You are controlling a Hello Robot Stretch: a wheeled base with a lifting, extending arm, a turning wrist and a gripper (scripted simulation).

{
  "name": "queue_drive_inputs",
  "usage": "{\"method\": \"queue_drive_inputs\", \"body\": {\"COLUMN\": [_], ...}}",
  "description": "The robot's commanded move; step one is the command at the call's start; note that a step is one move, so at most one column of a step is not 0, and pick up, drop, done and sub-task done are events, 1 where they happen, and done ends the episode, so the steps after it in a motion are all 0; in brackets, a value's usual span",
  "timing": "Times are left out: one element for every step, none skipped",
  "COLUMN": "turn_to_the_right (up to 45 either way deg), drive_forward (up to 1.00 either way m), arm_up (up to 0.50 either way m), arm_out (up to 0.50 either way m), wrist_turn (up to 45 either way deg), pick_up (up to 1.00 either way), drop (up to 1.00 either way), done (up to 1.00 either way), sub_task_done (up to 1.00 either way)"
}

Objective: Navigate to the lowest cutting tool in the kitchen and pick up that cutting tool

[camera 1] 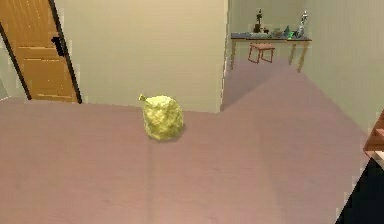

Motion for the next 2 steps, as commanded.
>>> {"method": "queue_drive_inputs", "body": {"turn_to_the_right": [0.0, 6.0], "drive_forward": [1.00, 0.00], "arm_up": [0.00, 0.00], "arm_out": [0.00, 0.00], "wrist_turn": [0.0, 0.0], "pick_up": [0.00, 0.00], "drop": [0.00, 0.00], "done": [0.00, 0.00], "sub_task_done": [0.00, 0.00]}}
